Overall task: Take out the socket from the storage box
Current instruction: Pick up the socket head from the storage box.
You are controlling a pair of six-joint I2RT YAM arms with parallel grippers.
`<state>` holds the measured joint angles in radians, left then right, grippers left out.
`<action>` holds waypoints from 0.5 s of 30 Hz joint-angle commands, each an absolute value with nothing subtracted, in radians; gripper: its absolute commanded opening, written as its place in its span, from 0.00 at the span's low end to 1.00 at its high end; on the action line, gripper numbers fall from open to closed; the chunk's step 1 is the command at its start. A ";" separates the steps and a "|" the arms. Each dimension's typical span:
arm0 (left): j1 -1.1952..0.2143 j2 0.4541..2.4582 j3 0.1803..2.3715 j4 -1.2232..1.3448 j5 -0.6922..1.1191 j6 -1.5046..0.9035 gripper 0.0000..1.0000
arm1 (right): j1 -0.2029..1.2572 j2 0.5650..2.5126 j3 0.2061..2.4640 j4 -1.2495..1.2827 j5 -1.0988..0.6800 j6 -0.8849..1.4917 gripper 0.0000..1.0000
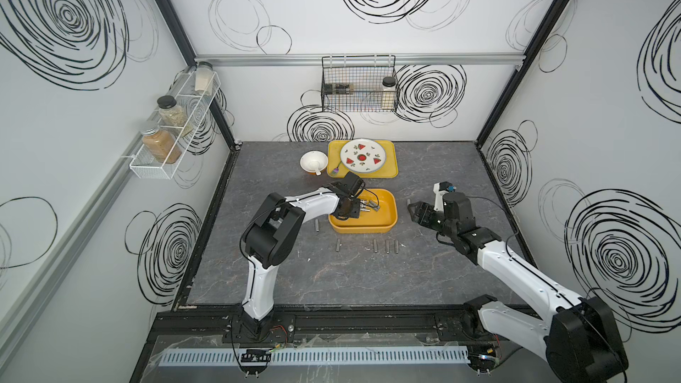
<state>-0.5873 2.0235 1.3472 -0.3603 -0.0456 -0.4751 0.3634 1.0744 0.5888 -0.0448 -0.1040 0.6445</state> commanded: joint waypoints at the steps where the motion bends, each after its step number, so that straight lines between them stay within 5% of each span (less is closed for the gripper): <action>1: -0.589 1.985 1.325 -0.393 -0.063 -0.493 0.56 | 0.367 1.074 0.605 -0.050 -0.103 0.650 0.70; 8: -0.592 1.940 1.322 -0.399 -0.083 -0.502 0.57 | 0.368 1.078 0.608 -0.051 -0.105 0.648 0.70; 15: -0.591 1.956 1.329 -0.431 -0.137 -0.518 0.44 | 0.368 1.085 0.608 -0.050 -0.108 0.650 0.70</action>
<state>-0.5884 1.9675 1.3308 -0.4026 -0.0971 -0.5022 0.3634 1.0763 0.5888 -0.0448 -0.1059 0.6441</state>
